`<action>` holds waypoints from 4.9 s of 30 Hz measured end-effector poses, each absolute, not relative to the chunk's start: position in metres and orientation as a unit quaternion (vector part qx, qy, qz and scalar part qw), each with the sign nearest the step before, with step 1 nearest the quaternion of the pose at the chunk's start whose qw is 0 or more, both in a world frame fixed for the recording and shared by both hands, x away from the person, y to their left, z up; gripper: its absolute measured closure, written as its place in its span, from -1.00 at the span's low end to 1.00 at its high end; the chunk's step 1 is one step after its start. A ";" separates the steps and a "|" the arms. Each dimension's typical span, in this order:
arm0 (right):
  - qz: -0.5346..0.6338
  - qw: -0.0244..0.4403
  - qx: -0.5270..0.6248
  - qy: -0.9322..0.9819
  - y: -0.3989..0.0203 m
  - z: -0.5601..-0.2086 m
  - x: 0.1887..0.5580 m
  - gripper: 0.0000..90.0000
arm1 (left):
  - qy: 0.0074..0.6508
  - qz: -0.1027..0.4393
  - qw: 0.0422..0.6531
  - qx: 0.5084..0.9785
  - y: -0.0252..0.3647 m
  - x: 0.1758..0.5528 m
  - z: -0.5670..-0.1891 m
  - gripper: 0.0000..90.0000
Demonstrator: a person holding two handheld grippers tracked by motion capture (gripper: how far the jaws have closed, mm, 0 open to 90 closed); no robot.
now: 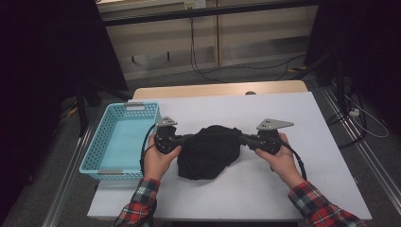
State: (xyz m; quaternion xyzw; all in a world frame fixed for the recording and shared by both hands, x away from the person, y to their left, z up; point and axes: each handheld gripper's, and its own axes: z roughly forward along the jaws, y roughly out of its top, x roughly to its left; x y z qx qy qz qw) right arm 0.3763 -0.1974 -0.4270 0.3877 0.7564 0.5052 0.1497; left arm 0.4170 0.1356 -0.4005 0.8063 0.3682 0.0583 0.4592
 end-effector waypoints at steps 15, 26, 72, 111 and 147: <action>0.490 0.142 0.384 0.769 -0.184 -0.434 0.380 0.93 | 0.275 0.032 0.464 0.842 0.095 0.383 -0.397 -0.03; 0.484 0.143 0.396 0.767 -0.193 -0.434 0.378 0.60 | 0.249 0.033 0.411 0.876 0.080 0.384 -0.430 0.21; 0.425 0.152 0.360 0.817 -0.186 -0.449 0.361 -0.16 | 0.355 0.075 0.488 0.793 0.149 0.416 -0.389 1.00; 0.477 0.130 0.392 0.776 -0.223 -0.416 0.353 0.93 | 0.337 0.072 0.480 0.807 0.136 0.414 -0.389 1.00; 0.448 0.169 0.463 0.746 -0.237 -0.432 0.352 -0.32 | 0.317 0.074 0.487 0.811 0.124 0.408 -0.394 -0.24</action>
